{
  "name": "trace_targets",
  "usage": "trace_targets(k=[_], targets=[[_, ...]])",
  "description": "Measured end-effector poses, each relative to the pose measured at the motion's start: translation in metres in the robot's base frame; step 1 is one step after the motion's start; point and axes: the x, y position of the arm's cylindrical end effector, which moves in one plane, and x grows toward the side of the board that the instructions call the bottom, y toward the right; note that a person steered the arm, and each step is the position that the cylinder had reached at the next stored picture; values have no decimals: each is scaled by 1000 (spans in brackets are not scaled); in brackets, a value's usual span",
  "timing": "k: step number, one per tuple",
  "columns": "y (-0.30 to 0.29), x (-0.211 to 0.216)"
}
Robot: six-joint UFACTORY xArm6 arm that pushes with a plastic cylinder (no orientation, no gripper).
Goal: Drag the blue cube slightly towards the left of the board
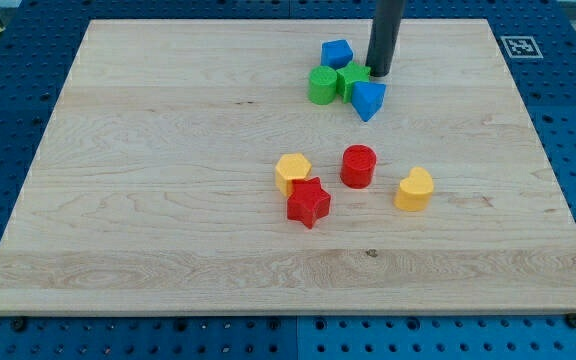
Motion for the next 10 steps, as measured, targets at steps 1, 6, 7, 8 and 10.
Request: trace_targets(k=[1,6,7,8,10], targets=[[0,-3],[-49,10],[-49,10],[-49,3],[-62,-15]])
